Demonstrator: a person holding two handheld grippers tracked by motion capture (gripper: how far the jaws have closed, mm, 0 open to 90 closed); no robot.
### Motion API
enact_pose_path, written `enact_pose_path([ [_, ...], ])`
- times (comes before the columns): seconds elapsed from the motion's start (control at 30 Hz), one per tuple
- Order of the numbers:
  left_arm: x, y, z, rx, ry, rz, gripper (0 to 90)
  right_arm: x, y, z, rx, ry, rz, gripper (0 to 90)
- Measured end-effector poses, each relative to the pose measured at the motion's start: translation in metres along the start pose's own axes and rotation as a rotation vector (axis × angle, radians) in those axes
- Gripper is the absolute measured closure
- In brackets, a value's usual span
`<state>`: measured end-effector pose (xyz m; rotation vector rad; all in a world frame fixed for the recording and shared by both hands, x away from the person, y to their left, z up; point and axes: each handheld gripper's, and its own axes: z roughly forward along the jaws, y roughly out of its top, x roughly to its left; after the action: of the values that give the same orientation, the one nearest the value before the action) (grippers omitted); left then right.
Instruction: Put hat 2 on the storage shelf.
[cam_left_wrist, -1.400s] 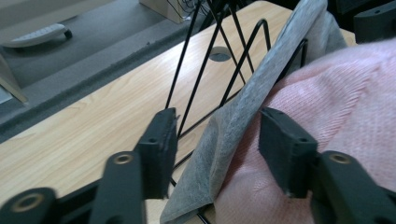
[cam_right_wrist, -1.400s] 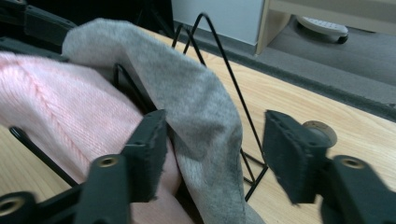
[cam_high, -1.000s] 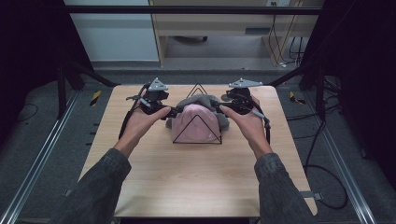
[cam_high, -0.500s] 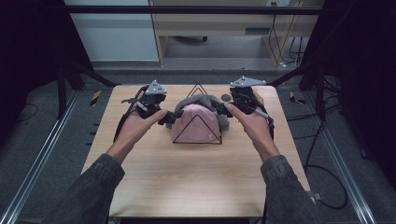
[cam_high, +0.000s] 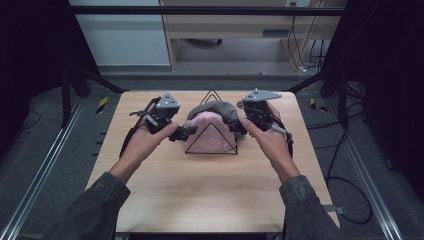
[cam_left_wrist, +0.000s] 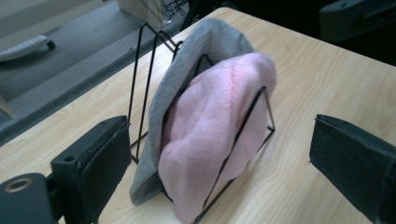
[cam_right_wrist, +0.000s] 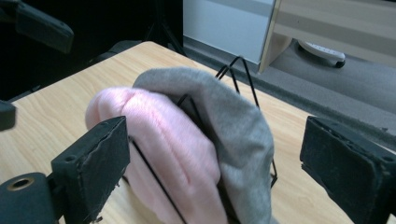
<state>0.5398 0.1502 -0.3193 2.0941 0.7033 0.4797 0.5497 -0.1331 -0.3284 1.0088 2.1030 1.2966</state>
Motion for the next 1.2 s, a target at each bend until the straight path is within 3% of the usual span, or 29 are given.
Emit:
enact_pose_path([
  [0.17,-0.008,-0.007,-0.007,0.002,-0.029,0.031,4.4,0.006,-0.010,-0.008,0.028,-0.006,-0.012,10.0],
  [0.33,-0.017,-0.018,-0.017,0.021,-0.040,0.068,4.5,0.007,-0.022,-0.021,0.017,-0.007,-0.018,11.2],
  [0.6,-0.023,-0.033,-0.022,0.070,-0.024,0.114,4.4,0.007,-0.048,-0.035,0.035,0.006,-0.027,11.2],
  [1.2,-0.013,-0.093,-0.018,0.155,-0.019,0.091,4.5,-0.003,-0.103,-0.048,0.108,-0.016,-0.013,11.4],
])
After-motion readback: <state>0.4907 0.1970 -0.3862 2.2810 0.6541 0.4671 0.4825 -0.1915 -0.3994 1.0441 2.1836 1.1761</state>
